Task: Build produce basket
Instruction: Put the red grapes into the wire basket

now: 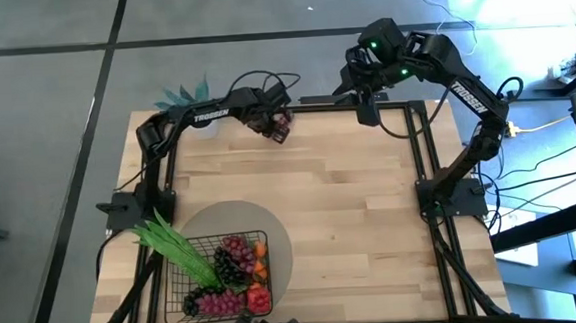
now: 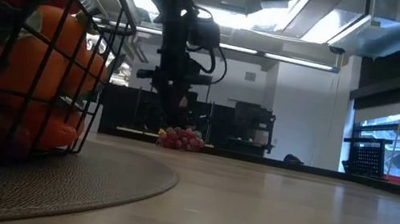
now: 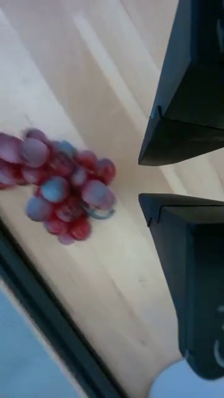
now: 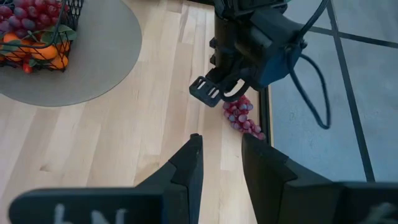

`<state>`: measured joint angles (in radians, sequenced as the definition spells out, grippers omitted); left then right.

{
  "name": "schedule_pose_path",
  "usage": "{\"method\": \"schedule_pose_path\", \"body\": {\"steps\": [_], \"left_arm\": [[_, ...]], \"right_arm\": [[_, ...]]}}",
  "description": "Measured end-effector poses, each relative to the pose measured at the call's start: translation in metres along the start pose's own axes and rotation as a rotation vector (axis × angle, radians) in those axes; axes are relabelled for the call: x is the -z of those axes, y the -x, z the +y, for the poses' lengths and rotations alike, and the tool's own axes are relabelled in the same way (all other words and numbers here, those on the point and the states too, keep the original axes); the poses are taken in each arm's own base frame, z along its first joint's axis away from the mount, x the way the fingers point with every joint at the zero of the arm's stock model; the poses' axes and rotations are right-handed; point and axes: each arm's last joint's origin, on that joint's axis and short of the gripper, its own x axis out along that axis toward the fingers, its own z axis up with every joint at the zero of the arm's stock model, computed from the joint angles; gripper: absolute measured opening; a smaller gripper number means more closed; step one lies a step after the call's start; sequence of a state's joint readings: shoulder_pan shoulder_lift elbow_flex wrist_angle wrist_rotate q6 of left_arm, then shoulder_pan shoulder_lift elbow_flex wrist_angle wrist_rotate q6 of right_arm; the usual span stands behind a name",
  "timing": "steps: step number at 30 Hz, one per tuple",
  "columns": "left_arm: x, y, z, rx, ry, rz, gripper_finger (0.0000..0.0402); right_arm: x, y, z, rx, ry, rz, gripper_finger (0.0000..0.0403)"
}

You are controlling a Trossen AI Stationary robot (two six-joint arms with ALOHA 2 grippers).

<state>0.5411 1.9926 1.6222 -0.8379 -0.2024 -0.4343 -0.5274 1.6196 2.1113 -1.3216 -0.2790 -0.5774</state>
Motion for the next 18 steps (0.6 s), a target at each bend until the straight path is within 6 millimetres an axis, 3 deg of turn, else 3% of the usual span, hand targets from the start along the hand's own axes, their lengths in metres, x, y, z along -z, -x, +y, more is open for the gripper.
{"method": "schedule_pose_path", "body": {"steps": [6,13,18], "left_arm": [[-0.001,0.001,-0.003,0.009,0.000,-0.027,0.0071],[0.001,-0.015,-0.012,-0.030,0.010,-0.038,0.0071],[0.001,-0.016,-0.016,-0.056,0.005,-0.073,0.0071]], "right_arm": [[0.000,0.000,0.000,0.000,0.000,0.000,0.0096],[0.000,0.000,0.000,-0.001,-0.001,0.001,0.0096],[0.000,0.000,0.000,-0.002,-0.001,0.000,0.0096]]}}
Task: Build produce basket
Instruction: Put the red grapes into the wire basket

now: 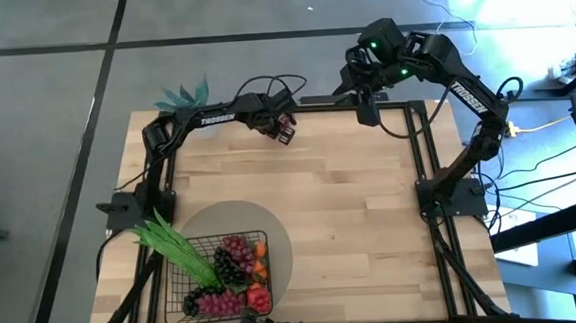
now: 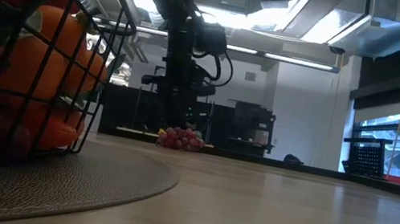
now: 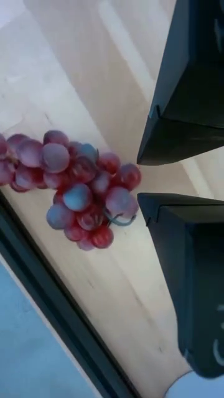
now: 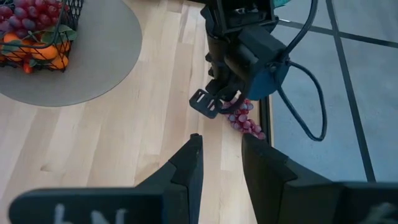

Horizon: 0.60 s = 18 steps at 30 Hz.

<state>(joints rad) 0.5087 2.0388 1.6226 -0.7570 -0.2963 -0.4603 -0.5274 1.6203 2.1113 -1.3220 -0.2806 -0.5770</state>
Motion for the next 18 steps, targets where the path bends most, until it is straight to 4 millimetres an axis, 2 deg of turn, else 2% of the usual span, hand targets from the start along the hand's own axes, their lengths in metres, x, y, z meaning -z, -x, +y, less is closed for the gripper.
{"method": "schedule_pose_path", "body": {"steps": [11,18], "left_arm": [[-0.003,-0.002,0.004,-0.023,0.013,-0.022,0.0071],[0.000,-0.012,0.004,-0.089,-0.057,-0.014,0.0071]], "right_arm": [[0.000,0.000,0.000,0.000,0.000,0.000,0.0096],[0.000,0.000,0.000,0.000,-0.009,0.000,0.0096]]}}
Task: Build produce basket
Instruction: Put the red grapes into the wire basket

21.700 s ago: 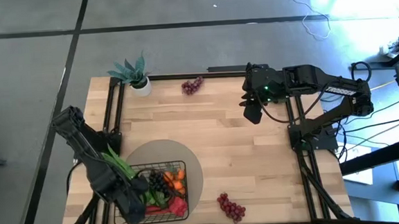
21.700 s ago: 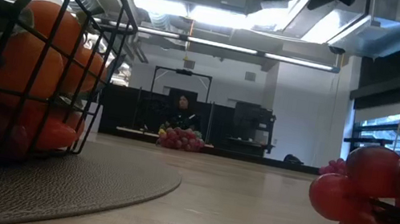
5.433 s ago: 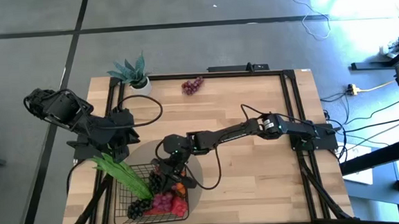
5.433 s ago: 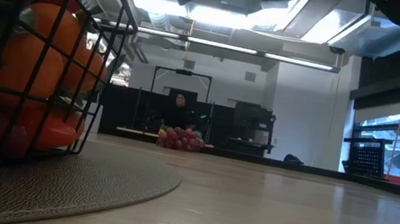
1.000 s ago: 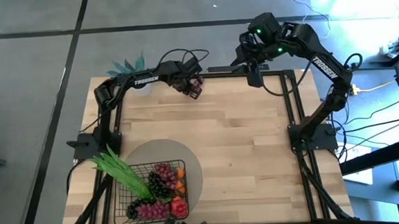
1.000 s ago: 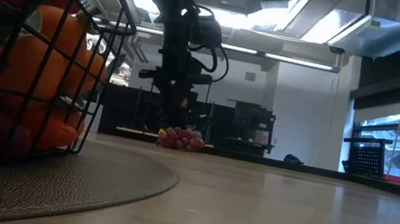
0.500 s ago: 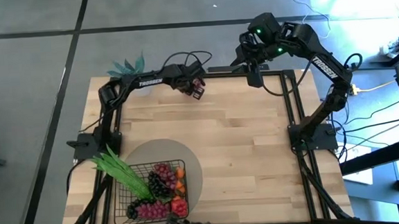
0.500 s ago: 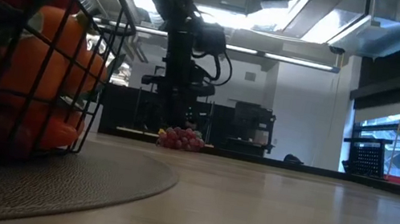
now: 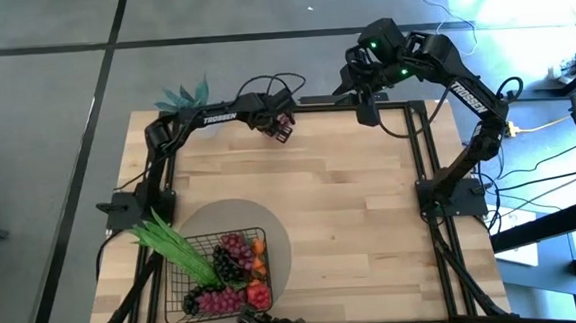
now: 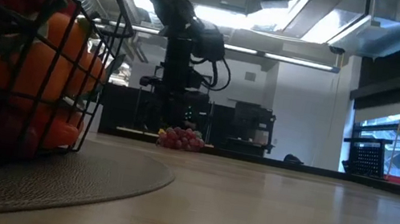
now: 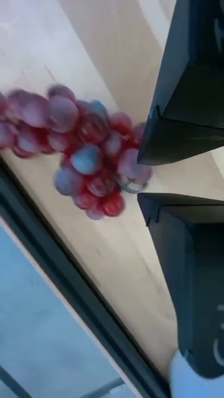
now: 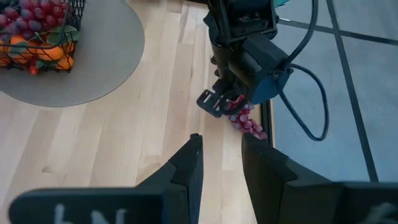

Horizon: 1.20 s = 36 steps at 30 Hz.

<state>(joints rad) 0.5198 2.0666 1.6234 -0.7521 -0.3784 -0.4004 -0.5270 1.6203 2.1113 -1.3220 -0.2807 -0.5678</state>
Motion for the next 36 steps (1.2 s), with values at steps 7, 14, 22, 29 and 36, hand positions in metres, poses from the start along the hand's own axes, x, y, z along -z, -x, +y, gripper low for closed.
{"method": "schedule_pose_path", "body": {"steps": [7,14,22,29,36], "left_arm": [[0.001,0.001,-0.005,0.031,-0.011,0.003,0.0071],[0.006,0.006,-0.016,0.074,-0.082,0.007,0.0071],[0.014,0.000,-0.028,0.041,-0.197,0.012,0.0071],[0.012,-0.004,-0.028,-0.024,-0.228,-0.025,0.0071],[0.010,-0.006,-0.025,-0.047,-0.224,-0.039,0.0071]], "right_arm": [[0.000,0.000,0.000,0.000,-0.013,0.000,0.0096],[0.000,0.000,0.000,0.000,-0.013,0.000,0.0096],[-0.001,0.000,0.000,0.004,-0.009,-0.006,0.0096],[-0.001,0.000,-0.001,0.005,-0.009,-0.006,0.0096],[-0.001,0.000,-0.001,0.005,-0.008,-0.006,0.0096]]}}
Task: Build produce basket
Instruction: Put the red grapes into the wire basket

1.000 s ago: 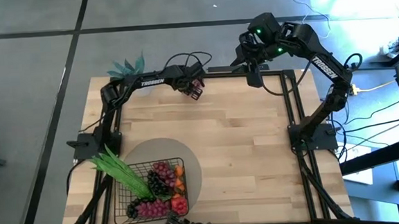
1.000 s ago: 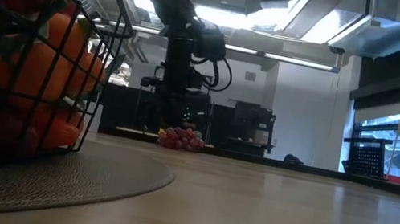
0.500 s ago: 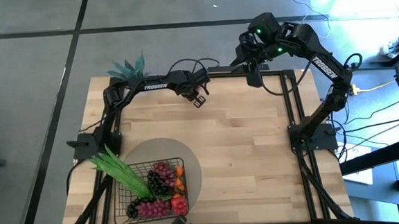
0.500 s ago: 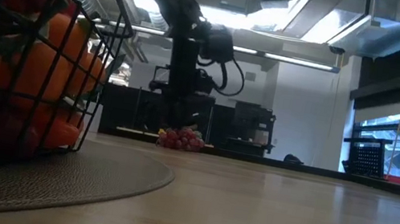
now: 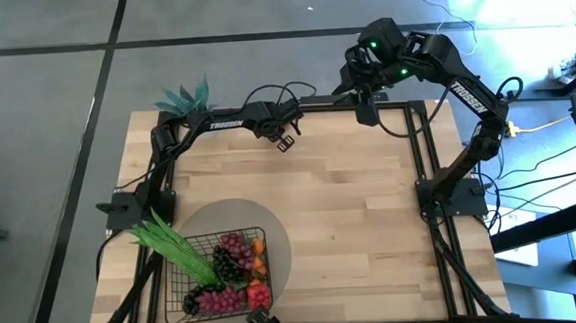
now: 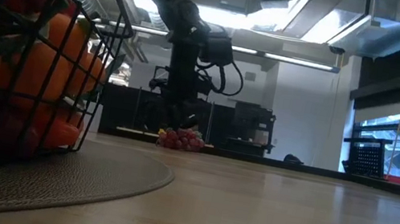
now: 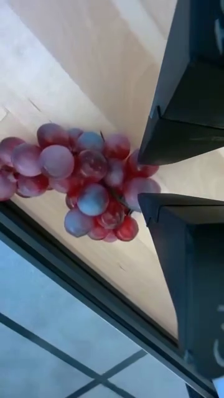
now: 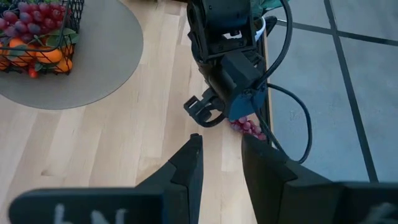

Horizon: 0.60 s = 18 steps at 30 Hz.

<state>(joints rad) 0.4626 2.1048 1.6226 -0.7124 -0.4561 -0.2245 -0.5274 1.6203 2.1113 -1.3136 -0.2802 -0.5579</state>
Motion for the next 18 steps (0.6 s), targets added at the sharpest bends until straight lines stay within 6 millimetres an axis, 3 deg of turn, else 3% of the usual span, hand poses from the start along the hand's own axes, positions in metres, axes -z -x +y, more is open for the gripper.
{"method": "schedule_pose_path", "body": {"steps": [18], "left_arm": [[-0.0018,-0.0030,0.0073,-0.043,0.020,-0.006,0.0071]], "right_arm": [[0.0000,0.0000,0.0000,0.000,0.000,0.000,0.0096]]}}
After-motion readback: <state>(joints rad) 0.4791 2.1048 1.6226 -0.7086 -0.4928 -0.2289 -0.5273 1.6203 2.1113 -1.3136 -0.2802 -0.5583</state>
